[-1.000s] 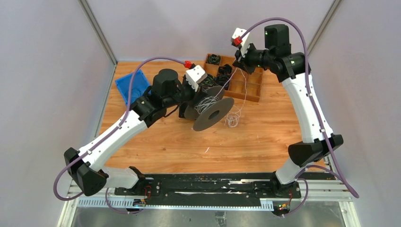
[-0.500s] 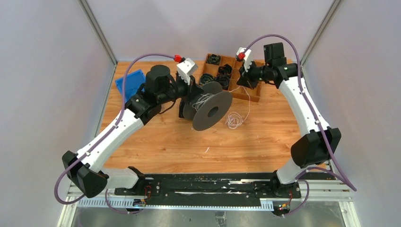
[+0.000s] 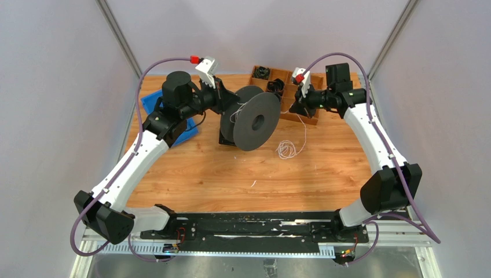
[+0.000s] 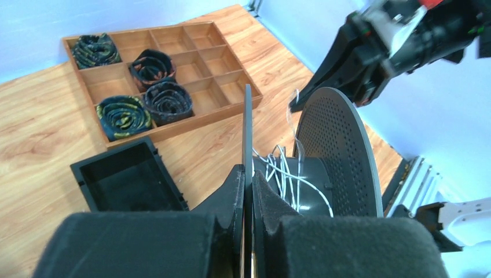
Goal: Wrap the cables
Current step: Wrap the cable around the cable reel.
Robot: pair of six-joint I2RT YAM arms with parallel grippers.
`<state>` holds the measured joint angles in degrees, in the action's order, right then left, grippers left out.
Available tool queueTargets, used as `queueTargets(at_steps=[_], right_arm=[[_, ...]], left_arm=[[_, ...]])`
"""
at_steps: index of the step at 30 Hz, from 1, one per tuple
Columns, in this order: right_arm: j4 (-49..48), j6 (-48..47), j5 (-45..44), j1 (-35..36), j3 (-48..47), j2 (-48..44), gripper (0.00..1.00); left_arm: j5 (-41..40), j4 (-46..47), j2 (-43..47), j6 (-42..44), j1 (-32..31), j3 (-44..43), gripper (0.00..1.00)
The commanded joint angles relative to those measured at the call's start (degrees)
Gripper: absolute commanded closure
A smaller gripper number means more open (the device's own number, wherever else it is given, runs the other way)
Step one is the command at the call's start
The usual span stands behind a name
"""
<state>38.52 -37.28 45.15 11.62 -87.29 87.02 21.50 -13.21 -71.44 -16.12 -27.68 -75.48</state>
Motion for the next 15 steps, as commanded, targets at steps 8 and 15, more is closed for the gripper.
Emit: queueTargets(at_steps=[8, 15], right_arm=[[-1.8, -2.1, 2.6, -1.0, 6.7, -2.0, 0.98], [-3.9, 0.0, 7.5, -1.0, 10.6, -2.6, 0.97]], left_arm=[[5.1, 5.8, 2.3, -11.6, 4.8, -4.6, 1.0], [6.2, 7.4, 2.1, -17.3, 7.1, -4.4, 1.0]])
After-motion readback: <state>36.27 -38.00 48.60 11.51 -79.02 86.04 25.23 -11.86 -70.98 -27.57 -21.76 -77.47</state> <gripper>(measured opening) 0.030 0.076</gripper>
